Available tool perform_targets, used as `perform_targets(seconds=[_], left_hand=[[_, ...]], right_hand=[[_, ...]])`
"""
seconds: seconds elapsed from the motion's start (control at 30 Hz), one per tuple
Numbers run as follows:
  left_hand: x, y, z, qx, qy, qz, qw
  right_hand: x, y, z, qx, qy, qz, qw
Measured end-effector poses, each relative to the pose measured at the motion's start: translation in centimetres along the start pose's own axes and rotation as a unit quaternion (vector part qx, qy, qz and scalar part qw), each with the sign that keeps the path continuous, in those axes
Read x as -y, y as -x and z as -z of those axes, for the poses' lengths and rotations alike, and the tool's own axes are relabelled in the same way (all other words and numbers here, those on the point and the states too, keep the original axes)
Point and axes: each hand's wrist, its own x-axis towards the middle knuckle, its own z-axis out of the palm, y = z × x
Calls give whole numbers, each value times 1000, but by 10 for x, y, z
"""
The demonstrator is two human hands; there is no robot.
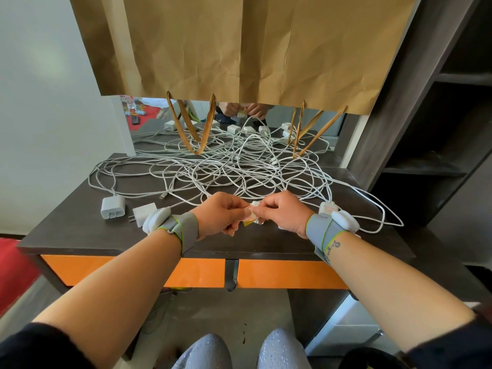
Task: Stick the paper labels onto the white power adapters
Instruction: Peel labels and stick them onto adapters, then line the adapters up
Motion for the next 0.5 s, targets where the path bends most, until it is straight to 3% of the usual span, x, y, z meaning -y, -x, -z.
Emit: perform_targets(seconds=[0.5], left_hand=[[3,1,2,10,32,-4,999]], right_hand=[[-9,-4,1,-12,-60,-21,998]])
